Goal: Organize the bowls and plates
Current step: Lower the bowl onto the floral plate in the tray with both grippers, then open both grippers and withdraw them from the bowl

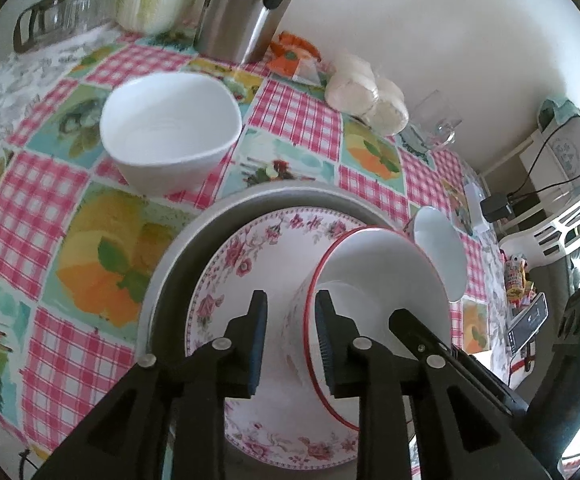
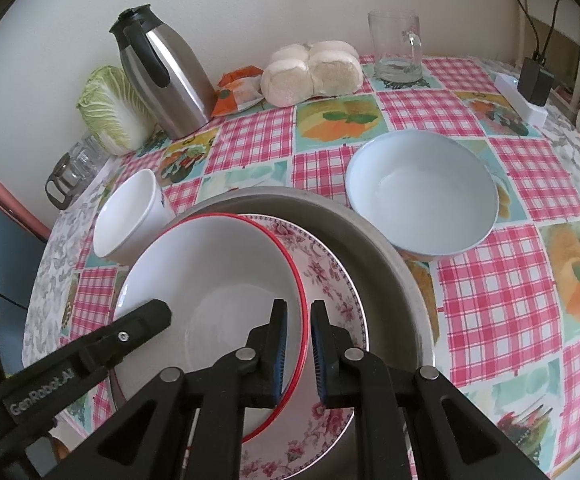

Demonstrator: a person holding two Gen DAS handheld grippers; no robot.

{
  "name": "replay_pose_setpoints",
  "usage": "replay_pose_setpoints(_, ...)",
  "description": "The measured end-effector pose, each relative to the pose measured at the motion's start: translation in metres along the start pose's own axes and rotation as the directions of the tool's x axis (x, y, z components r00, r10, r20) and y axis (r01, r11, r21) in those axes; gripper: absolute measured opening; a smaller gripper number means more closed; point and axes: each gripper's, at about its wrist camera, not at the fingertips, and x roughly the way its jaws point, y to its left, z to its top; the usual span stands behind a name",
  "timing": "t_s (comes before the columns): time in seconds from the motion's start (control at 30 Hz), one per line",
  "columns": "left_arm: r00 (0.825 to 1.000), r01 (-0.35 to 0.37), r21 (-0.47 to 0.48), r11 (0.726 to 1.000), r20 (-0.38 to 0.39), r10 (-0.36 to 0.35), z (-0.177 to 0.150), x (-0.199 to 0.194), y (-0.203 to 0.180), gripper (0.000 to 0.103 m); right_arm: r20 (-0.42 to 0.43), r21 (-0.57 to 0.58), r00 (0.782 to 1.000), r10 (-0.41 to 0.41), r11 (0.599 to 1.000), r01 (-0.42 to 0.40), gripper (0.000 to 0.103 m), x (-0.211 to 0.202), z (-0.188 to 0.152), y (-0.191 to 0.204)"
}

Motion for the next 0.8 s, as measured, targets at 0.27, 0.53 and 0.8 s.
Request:
replay_pose_setpoints(0.27, 0.996, -0.042, 0.041, 0.998, 0.083, 0.039, 0.002, -0.024, -0.007, 0.050, 0.047, -0.007, 0.999, -0.011, 1.000, 0.011, 0.015, -0.020, 0.005, -0.003)
replay_pose_setpoints(0.53, 0.990, -0.077, 0.014, 0.997, 0.121, 0.075, 0.003, -0.034, 0.000, 0.069, 0.124, -0.018, 0.992, -0.038, 0.999, 0.040, 0.056, -0.047, 0.009, -0.004)
replay_pose_setpoints(0.8, 0.978, -0.163, 0.001, 0.987, 0.130, 0.161, 0.001, -0.031, 0.007, 0.082, 0.126, -0.034, 0.990, -0.061, 0.997, 0.066, 0.076, -0.048, 0.008, -0.004)
